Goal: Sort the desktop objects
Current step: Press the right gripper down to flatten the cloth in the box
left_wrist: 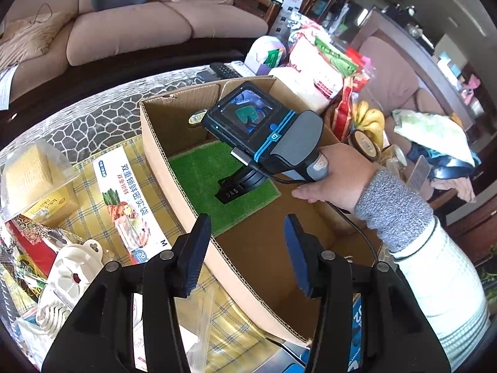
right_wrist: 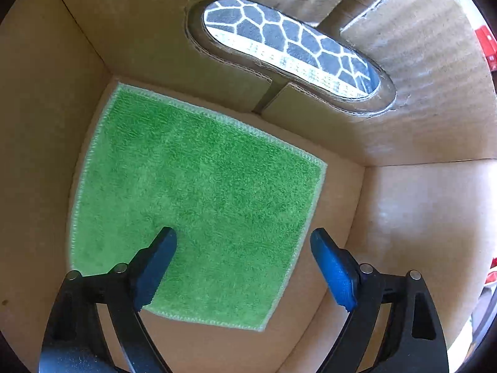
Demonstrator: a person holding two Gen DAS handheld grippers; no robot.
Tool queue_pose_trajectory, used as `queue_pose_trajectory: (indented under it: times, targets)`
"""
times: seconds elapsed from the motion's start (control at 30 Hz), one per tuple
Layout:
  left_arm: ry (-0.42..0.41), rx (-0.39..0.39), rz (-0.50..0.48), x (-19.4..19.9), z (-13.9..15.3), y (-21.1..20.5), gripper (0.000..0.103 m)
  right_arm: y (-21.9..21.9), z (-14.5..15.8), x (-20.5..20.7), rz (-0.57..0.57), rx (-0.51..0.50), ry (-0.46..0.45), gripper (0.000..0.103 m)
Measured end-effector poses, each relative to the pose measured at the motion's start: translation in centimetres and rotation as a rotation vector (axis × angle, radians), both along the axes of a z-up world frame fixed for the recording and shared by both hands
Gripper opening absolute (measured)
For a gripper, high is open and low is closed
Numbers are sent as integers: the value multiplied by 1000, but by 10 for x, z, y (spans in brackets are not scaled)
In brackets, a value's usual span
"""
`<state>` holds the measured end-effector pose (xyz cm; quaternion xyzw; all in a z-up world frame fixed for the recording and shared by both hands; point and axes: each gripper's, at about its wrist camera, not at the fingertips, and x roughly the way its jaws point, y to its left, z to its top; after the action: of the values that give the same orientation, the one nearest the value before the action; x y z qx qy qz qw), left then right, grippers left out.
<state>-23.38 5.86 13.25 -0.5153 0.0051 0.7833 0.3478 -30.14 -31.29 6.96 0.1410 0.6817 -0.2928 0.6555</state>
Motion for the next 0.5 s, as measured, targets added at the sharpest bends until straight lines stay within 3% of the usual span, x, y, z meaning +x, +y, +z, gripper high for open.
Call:
queue_pose_trajectory:
  times: [0.23, 0.3, 0.37, 0.5]
  targets:
    - [-9, 8, 13, 3, -1, -7, 46, 6, 48, -11, -14, -20, -93, 89]
    - [-6, 10, 12, 6, 1, -8, 46, 11, 56, -17, -29, 58, -146, 90]
    - [-5, 14, 17, 7, 4, -12, 46, 19, 55, -19, -17, 131, -179, 90]
    - [-1, 20, 30, 7, 9, -21, 46, 24, 36, -19, -30, 181, -124, 88]
